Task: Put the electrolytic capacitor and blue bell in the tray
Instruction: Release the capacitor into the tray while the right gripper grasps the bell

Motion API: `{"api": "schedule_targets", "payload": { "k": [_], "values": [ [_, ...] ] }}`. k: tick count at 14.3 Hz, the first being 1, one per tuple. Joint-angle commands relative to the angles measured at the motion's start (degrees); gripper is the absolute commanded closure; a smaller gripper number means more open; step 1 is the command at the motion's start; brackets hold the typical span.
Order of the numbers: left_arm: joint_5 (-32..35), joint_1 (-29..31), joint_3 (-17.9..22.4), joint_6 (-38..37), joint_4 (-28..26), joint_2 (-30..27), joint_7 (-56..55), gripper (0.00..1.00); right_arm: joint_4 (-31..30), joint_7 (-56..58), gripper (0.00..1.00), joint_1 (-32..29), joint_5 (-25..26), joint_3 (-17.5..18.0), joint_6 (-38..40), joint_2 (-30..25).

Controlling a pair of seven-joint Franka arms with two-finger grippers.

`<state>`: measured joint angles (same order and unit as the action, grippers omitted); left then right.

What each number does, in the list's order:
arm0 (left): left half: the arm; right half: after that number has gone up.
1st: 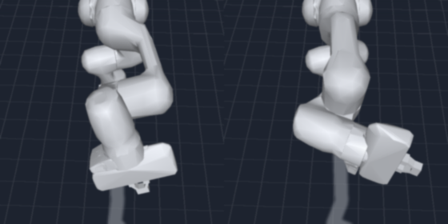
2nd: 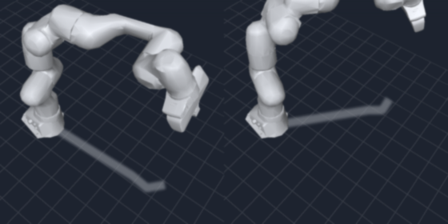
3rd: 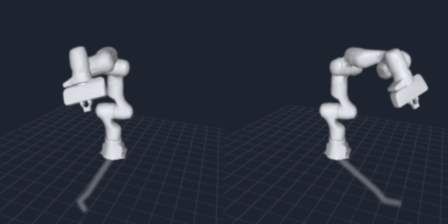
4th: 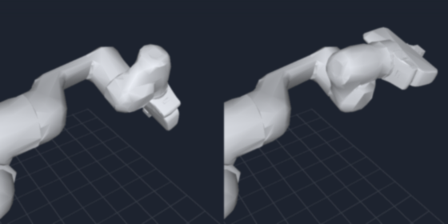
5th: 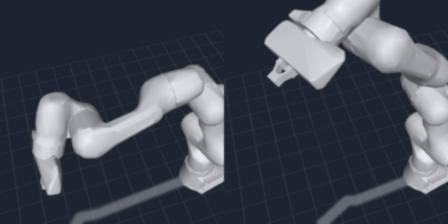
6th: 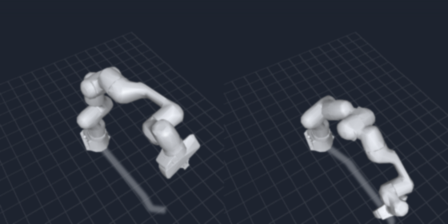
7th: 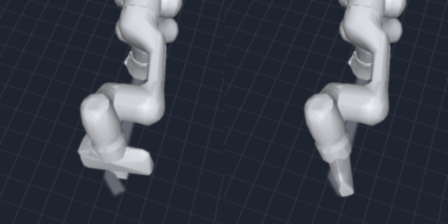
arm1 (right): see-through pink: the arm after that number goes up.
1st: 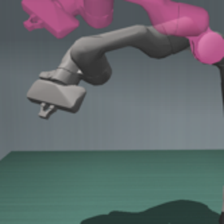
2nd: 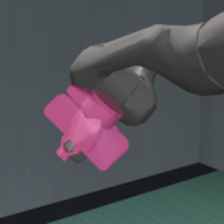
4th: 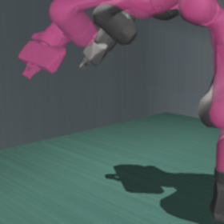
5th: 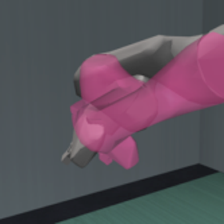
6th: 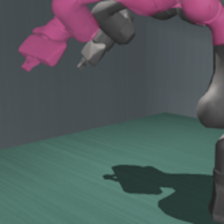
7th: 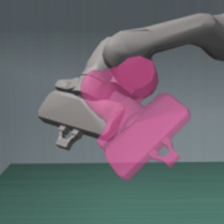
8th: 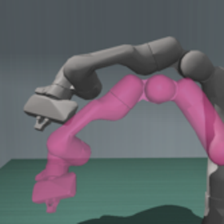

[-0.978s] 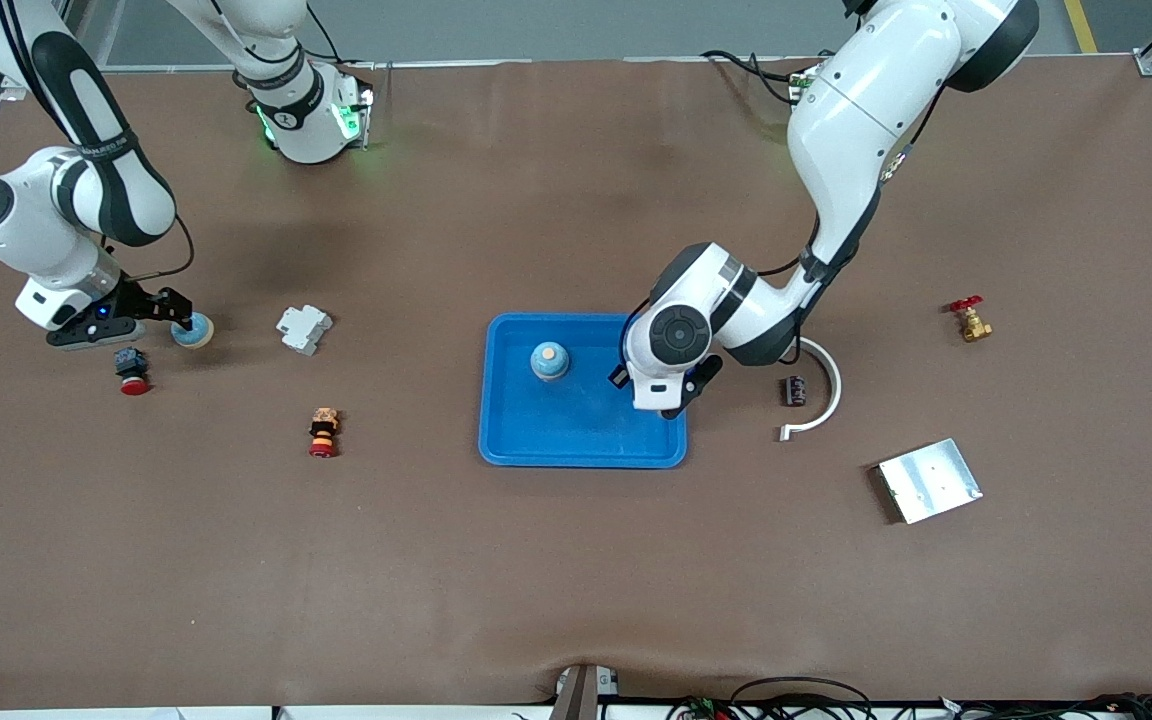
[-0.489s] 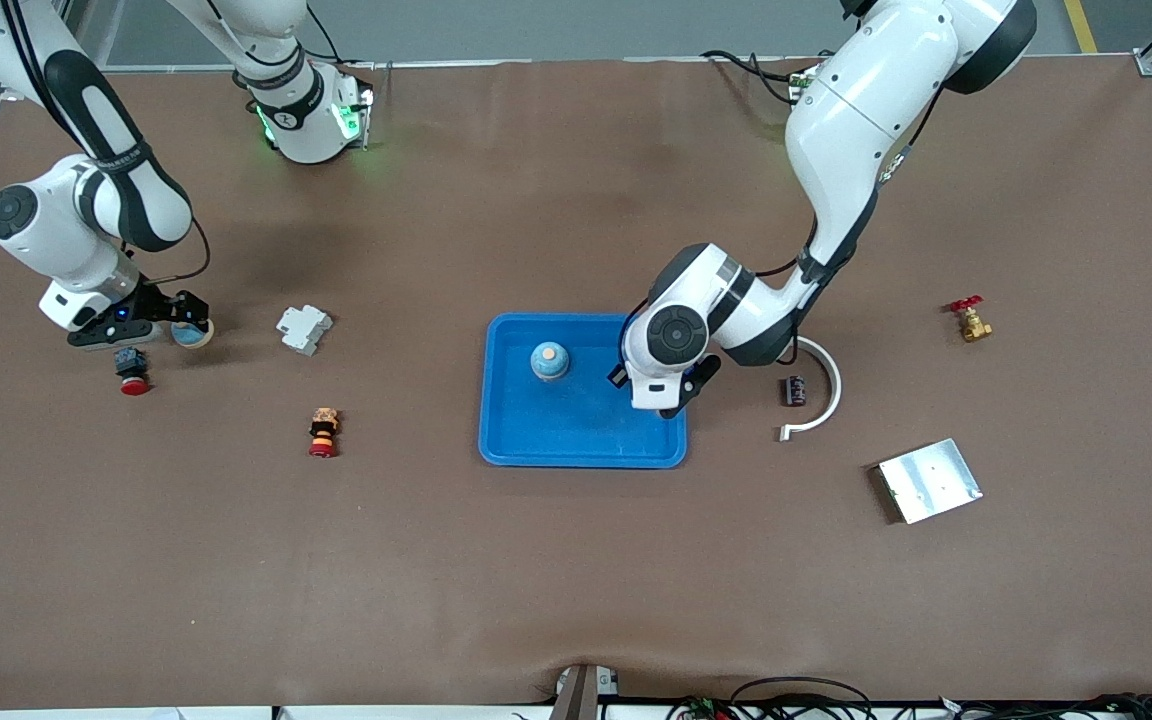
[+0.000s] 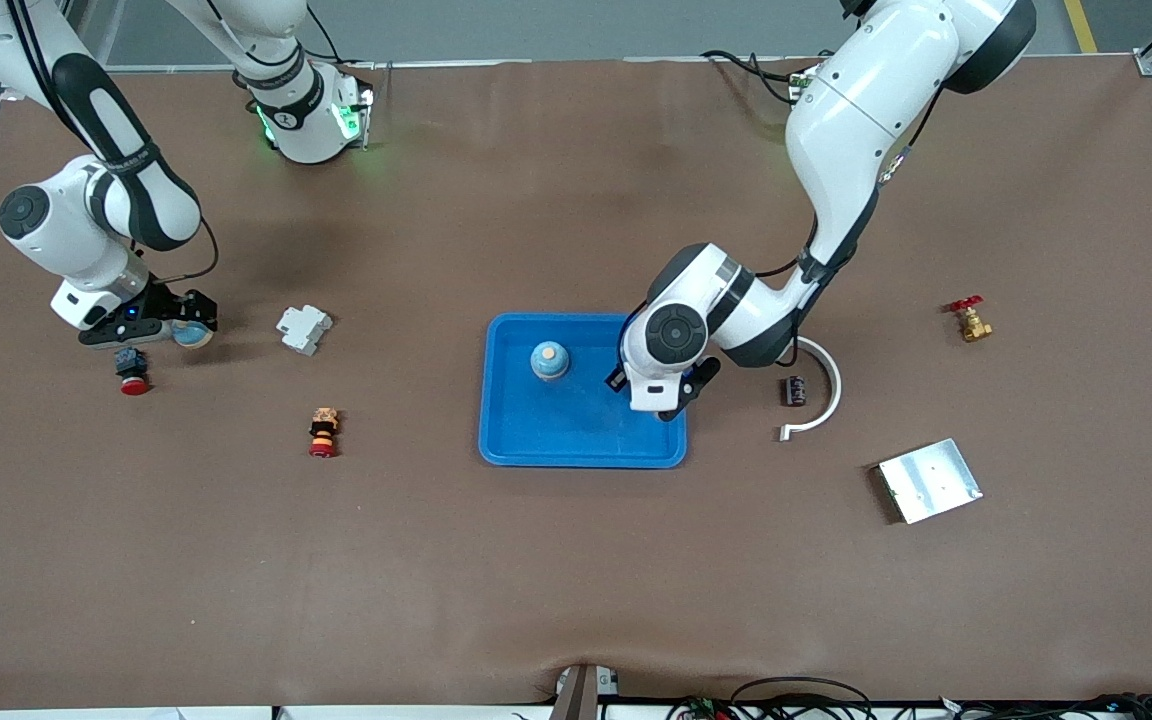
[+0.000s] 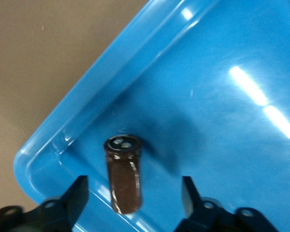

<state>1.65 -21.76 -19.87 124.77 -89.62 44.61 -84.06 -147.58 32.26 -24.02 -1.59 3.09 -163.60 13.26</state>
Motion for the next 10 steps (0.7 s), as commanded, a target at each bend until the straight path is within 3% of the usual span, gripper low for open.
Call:
{"api": "schedule_targets", "payload": {
  "k": [1,2,5,10],
  "values": [
    [1.34,-0.04,0.45,-4.25,1.54,-3.64,-1.19,0.00,-0.78,0.44,0.01,0.46,-1.39,0.08,-0.93,-0.17],
    [1.34,-0.21,0.53,-6.44,2.42,-4.87,-1.28,0.00,-0.78,0.44,0.06,0.55,-1.39,0.07,-0.84,-0.17],
    [1.43,0.40,0.36,-11.98,2.34,-9.53,0.21,0.00,-1.04,1.05,0.06,0.46,-1.39,0.07,-0.84,-0.25],
    [3.96,2.68,0.45,-21.13,1.38,-14.37,18.19,0.00,-1.22,1.14,0.52,0.55,-1.39,0.07,-0.84,-0.26]
  ]
}}
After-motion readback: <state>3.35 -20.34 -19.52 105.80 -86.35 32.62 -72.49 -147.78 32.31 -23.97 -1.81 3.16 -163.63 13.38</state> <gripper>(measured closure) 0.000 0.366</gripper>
